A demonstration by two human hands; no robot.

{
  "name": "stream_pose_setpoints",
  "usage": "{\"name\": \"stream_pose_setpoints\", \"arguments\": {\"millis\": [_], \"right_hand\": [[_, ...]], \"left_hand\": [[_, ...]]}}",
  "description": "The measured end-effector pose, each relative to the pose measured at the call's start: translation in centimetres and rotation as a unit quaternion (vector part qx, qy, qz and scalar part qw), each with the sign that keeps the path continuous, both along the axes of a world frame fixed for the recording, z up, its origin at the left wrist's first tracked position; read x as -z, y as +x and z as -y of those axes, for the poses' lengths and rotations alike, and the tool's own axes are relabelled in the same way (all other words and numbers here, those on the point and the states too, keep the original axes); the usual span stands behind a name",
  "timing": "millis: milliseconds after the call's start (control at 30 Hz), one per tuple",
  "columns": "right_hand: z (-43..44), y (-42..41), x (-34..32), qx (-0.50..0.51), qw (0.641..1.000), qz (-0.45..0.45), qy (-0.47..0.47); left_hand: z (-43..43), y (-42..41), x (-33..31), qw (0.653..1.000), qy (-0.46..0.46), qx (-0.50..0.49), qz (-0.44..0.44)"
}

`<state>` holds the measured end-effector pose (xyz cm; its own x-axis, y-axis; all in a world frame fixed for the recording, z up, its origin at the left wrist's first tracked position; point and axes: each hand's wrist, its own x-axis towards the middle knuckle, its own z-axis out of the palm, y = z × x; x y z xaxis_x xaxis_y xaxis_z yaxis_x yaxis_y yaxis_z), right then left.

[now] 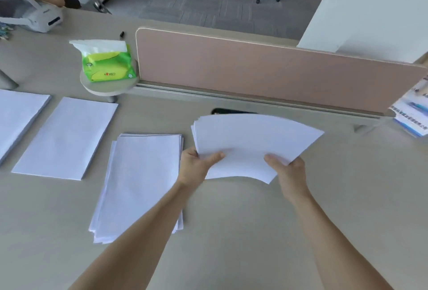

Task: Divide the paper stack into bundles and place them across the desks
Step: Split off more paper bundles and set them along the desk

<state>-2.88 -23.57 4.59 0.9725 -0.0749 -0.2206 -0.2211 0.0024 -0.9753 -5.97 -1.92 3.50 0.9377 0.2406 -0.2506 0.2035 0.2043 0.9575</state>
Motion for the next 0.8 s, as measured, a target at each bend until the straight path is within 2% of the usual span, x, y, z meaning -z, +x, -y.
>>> {"name": "stream_pose_setpoints", "arguments": {"millis": [100, 200, 367, 600, 800], "right_hand": [[1.3, -0.8, 2.0, -0.002, 1.000, -0.029, -0.002], [2.3, -0.6, 2.0, -0.002, 1.000, -0.015, 0.015], [4.2, -0.2, 2.5, -0.077, 0.995, -0.042, -0.043], [3.9, 0.3, 1.9, -0.087, 0.996, -0.004, 0.029], [4.4, 0.1, 2.7, -0.121, 0.992, -0.027, 0.007]], "left_hand": [[2.8, -0.8, 1.1, 0.999, 0.009, -0.022, -0.027], [4.0, -1.0, 1.1, 0.998, 0.015, -0.053, -0.003], [3.5, -1.0, 0.4, 0.999, 0.036, -0.012, -0.011], [4.6, -1.0, -0.6, 0.998, 0.027, -0.048, 0.023], [4.3, -1.3, 0.4, 0.999, 0.034, -0.035, -0.007]]}}
